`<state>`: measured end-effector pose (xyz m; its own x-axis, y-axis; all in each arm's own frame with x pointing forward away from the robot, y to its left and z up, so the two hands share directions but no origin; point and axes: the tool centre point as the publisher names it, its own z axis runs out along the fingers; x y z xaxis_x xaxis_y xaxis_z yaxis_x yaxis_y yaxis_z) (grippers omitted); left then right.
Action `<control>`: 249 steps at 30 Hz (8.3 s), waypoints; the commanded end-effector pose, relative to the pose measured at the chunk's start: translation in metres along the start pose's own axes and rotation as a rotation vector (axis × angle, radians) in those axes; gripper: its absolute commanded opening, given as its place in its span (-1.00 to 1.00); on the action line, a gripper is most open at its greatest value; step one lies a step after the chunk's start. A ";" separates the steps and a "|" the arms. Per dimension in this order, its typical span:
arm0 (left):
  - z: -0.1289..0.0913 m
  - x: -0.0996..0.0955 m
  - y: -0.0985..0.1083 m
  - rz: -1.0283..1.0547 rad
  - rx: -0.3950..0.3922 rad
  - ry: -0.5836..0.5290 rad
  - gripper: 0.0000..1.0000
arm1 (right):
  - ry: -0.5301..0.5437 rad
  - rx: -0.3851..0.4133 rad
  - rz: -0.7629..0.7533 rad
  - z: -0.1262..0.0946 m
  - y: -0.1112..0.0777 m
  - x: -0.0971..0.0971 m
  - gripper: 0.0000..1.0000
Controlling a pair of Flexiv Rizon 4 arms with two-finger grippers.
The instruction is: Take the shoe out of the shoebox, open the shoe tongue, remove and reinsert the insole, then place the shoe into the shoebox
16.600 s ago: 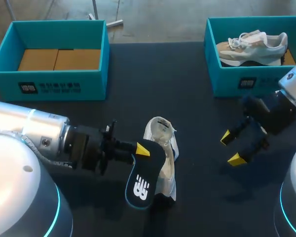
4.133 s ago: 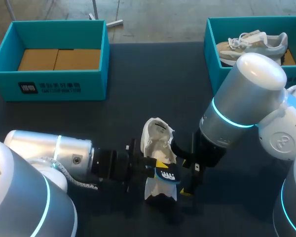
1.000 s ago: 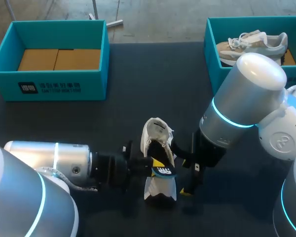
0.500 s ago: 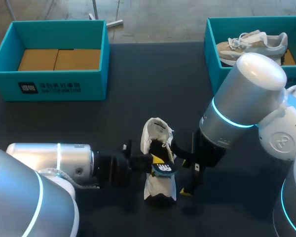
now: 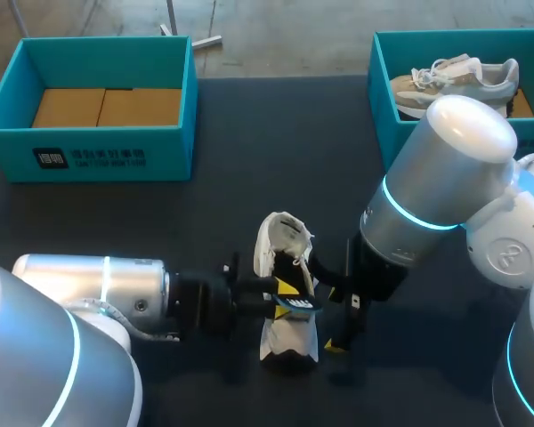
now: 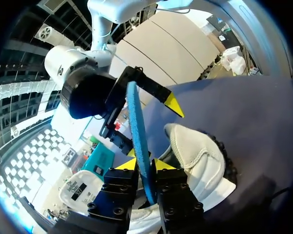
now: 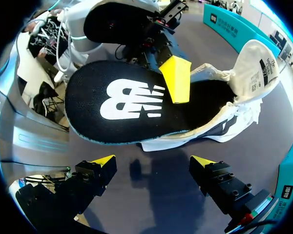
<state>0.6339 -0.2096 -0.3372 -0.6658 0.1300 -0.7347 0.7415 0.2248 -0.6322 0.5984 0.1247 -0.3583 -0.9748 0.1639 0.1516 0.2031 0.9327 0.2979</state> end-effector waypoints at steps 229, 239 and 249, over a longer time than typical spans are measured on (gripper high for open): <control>-0.069 -0.022 -0.010 0.069 -0.145 0.509 -0.25 | 0.024 0.003 -0.056 -0.037 -0.047 -0.007 1.00; -0.068 -0.028 -0.012 0.093 -0.141 0.689 -0.39 | 0.007 0.001 -0.040 -0.069 -0.094 -0.013 1.00; -0.058 -0.038 -0.012 0.131 -0.089 0.784 -1.00 | 0.021 -0.006 -0.055 -0.073 -0.101 -0.015 1.00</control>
<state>0.6380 -0.1559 -0.2844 -0.4978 0.7143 -0.4919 0.8337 0.2376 -0.4986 0.6061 0.0123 -0.3256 -0.9810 0.1043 0.1634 0.1498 0.9429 0.2976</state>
